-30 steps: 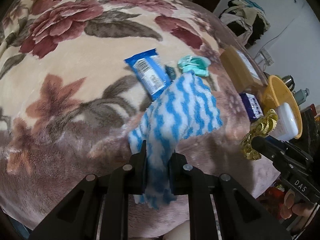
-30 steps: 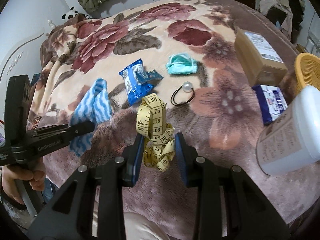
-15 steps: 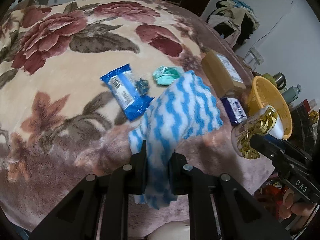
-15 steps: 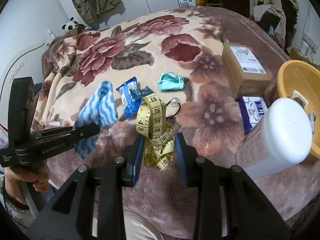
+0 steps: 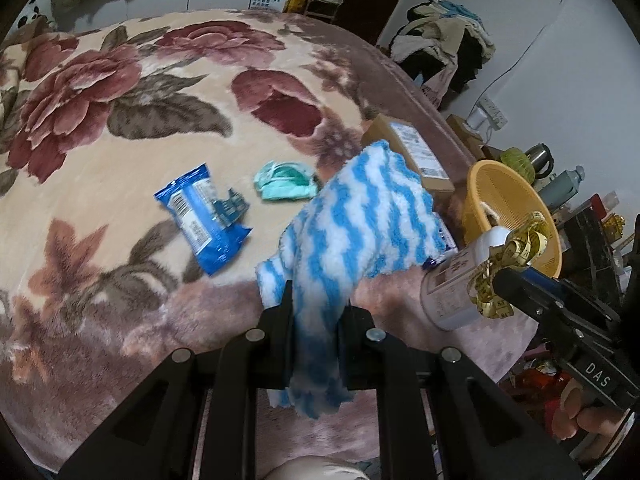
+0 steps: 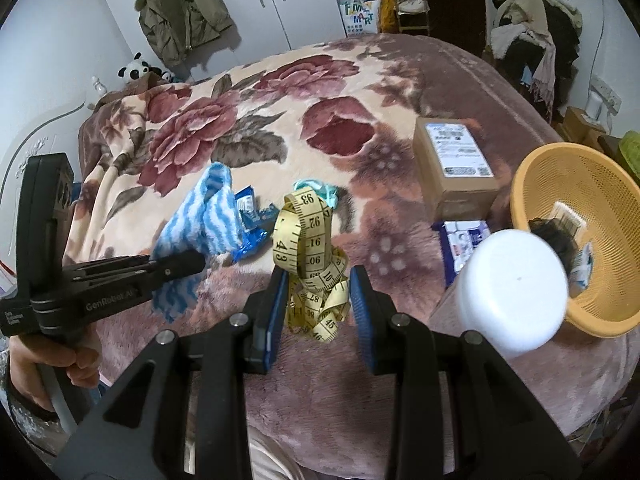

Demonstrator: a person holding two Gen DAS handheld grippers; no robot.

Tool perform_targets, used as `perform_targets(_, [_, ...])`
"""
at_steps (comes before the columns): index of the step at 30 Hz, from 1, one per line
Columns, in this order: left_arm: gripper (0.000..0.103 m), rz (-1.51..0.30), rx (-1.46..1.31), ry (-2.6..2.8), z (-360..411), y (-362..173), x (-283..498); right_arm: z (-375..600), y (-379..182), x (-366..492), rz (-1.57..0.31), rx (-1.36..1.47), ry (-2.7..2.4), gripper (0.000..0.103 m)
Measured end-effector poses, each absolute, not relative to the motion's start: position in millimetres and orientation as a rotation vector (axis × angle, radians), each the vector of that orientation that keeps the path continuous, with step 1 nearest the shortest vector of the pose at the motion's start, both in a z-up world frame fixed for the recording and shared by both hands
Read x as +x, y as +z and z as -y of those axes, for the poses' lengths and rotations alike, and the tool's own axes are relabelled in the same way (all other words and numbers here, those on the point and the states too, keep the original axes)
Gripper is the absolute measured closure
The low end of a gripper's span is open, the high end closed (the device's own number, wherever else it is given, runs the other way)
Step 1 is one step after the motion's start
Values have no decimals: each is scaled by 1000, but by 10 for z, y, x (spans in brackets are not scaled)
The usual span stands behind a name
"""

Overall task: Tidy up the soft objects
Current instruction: 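Lift and carry the cloth and tape measure in both tools over the basket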

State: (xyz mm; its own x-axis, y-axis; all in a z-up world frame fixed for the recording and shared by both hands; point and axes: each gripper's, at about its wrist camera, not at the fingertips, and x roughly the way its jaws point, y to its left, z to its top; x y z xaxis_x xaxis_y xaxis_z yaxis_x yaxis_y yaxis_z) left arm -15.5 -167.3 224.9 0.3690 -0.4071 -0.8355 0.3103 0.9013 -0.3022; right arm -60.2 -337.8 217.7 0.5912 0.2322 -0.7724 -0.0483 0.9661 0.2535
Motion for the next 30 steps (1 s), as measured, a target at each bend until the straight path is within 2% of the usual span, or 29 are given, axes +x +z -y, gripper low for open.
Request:
perform_targets(17, [88, -1044, -79, -561, 2406, 2668, -105, 4010, 2462, -715, -852, 238, 82, 71])
perform_targets(30, [88, -1055, -53, -660, 3152, 2779, -62, 4644, 2518, -888, -821, 282, -34, 71])
